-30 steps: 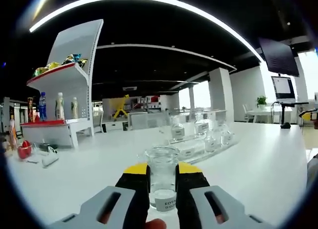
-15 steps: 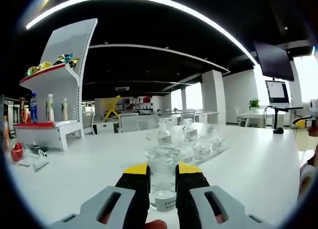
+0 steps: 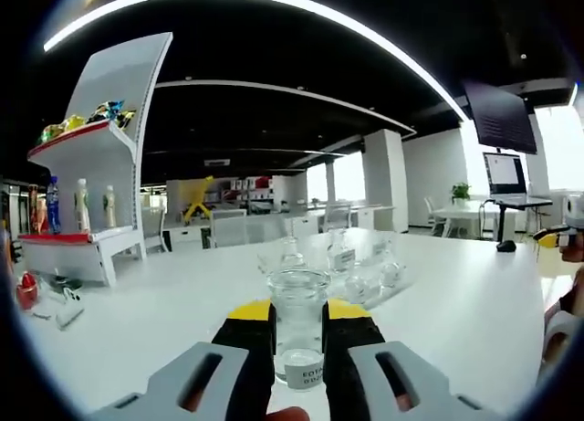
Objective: Identify the label on the chemical reagent bottle, grasp the chemical reagent bottle, and place it in the designated position on the reagent rack
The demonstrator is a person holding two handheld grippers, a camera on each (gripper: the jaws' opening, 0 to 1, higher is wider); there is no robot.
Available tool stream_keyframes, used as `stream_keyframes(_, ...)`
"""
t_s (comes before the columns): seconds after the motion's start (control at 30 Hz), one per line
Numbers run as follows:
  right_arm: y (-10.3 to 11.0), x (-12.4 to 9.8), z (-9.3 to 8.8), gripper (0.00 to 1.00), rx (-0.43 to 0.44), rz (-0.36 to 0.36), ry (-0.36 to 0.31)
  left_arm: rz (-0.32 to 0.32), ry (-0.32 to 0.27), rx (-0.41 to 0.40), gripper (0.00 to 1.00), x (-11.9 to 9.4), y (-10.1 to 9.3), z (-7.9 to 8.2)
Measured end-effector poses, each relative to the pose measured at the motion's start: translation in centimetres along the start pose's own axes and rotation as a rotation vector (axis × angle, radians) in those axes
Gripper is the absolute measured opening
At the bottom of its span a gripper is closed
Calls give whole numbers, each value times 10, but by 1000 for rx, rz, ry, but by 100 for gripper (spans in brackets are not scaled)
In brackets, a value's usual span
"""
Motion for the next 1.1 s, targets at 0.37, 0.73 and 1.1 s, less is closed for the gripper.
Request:
stream_keyframes(0.37,-6,2,0,24,-1,-9,3,-71,-22,-38,18,21,0,24)
stream_keyframes(0.73,-4,8,-4,24,-1,-1,15,-122,-34,-47,18,48,-16,48)
stream_keyframes(1.1,-8,11,-9,24,6,-6,25,-174,-46,-65,18,83,-34,67)
Point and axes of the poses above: the point that each gripper's makers call its tool centre point, and the gripper's own axes: x roughly forward along the fingers, y roughly to its left, z roughly out of its top, the point moved 3 cm from there along -x, roughly backward along the fingers, and after that the axes turned 5 degrees about -z, right-handed, at the moved point
